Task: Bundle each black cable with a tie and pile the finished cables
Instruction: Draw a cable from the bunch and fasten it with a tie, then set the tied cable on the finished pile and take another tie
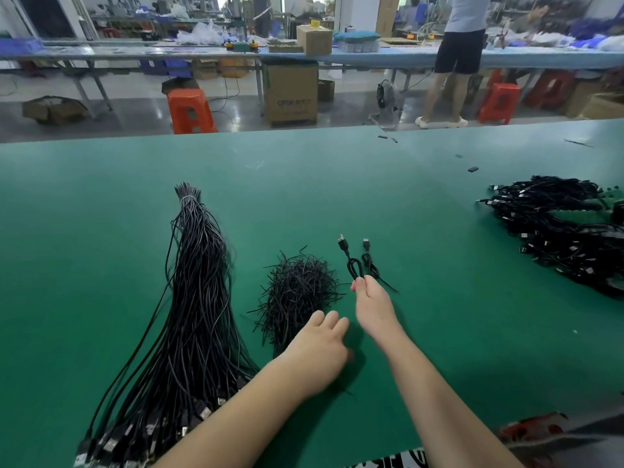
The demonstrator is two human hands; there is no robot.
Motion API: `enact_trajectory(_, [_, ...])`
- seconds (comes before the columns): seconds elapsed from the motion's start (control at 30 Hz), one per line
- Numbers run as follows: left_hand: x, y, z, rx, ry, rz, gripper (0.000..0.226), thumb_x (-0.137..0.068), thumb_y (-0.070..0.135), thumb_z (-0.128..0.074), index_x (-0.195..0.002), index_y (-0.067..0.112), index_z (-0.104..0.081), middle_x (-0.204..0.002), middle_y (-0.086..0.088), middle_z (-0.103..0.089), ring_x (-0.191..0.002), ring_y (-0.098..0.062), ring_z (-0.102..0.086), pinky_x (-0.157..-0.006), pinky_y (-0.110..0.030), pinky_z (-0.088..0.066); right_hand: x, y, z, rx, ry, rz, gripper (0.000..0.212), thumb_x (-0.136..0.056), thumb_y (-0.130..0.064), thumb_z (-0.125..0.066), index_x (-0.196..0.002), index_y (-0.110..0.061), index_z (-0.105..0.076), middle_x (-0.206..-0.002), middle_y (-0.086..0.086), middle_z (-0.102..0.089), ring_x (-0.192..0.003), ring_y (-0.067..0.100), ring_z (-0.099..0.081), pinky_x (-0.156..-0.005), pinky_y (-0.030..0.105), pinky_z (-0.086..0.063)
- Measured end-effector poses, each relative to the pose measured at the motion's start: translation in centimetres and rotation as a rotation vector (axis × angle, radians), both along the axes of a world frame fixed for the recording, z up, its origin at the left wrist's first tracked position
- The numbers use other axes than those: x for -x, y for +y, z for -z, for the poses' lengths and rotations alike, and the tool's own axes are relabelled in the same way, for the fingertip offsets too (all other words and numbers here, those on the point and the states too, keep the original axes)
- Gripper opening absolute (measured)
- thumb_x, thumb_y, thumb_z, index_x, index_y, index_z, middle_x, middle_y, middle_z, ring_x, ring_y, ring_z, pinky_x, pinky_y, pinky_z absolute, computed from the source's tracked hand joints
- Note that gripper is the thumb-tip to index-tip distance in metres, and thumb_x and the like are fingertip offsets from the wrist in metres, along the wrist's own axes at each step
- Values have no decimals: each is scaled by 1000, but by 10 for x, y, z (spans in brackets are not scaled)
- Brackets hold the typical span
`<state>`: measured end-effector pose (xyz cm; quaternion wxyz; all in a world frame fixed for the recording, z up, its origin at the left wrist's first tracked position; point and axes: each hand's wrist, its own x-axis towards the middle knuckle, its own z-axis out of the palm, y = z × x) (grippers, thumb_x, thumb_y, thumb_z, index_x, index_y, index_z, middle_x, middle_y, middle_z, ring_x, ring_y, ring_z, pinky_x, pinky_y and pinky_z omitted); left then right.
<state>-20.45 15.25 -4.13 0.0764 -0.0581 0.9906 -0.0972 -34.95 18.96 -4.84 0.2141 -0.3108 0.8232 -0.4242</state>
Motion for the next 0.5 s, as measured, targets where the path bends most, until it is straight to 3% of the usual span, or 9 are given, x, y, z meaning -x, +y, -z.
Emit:
enact_trajectory(0.1, [1, 0, 2, 27, -39, 4, 16, -95, 22, -54, -106, 17, -65, -111, -11, -44, -106, -30, -36, -75, -42, -16, 2, 3, 0, 16, -5, 4, 33, -110, -30, -30, -84, -23, -49, -86, -4, -57, -79, 13, -51, -70, 33, -35])
enact_trajectory(0.23, [-4, -3, 5, 12, -28, -2, 22, -99, 21, -46, -111, 15, -63, -109, -11, -48, -106, -31, -38, -81, -43, -27, 4, 4, 0, 23, -33, 13, 33, -110, -32, -30, -85, -24, -50, -91, 0, -60, -80, 11, -52, -71, 34, -39])
enact_trajectory(0.33, [-8, -8, 4, -34, -22, 3, 23, -95, 14, -45, -112, 15, -62, -107, -10, -50, -105, -30, -40, -79, -40, -25, 5, 4, 0, 32, -42, 18, 33, -110, -32, -30, -85, -25, -49, -90, -2, -59, -78, 10, -51, -66, 31, -38])
enact_trajectory(0.5, [-22, -17, 2, -81, -3, 22, 35, -95, 15, -46, -126, 26, -60, -107, -9, -45, -104, -29, -35, -78, -40, -23, 5, 4, 2, 29, -48, 14, 33, -110, -33, -30, -85, -25, -50, -86, -3, -57, -74, 10, -49, -62, 29, -36])
